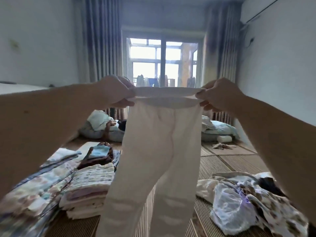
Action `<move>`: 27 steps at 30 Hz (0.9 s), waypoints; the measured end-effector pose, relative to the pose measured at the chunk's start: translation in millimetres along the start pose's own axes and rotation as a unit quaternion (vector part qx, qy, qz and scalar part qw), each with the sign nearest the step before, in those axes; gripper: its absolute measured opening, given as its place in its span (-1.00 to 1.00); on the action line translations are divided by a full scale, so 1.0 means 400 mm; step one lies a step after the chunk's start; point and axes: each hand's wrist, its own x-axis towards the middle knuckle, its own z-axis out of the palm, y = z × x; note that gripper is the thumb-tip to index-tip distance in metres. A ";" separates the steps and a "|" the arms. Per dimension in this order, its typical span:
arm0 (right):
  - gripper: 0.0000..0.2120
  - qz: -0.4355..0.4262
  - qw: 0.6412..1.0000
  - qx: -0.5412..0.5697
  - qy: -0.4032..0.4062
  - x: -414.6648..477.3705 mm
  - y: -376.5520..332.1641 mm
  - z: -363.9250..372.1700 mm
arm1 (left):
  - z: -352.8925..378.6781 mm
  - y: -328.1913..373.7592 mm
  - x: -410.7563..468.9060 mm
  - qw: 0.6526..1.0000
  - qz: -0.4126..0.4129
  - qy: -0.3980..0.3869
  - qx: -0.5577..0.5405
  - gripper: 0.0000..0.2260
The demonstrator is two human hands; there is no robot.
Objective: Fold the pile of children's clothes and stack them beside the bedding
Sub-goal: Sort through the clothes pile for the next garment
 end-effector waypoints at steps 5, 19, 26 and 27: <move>-0.95 0.035 0.989 0.031 -0.137 0.003 -0.049 0.016 | -0.106 0.013 -0.040 0.994 0.005 -0.108 -0.021 -0.76; -0.81 0.104 0.937 0.184 -0.277 -0.047 -0.013 0.077 | -0.041 -0.055 -0.151 0.939 -0.083 -0.291 0.162 -0.59; -0.48 0.118 0.944 0.176 -0.253 -0.093 0.042 0.087 | -0.050 -0.048 -0.182 0.955 -0.098 -0.280 -0.021 -0.70; -0.37 0.101 0.946 0.166 -0.258 -0.100 0.040 0.086 | -0.051 -0.054 -0.185 0.953 -0.070 -0.294 0.008 -0.54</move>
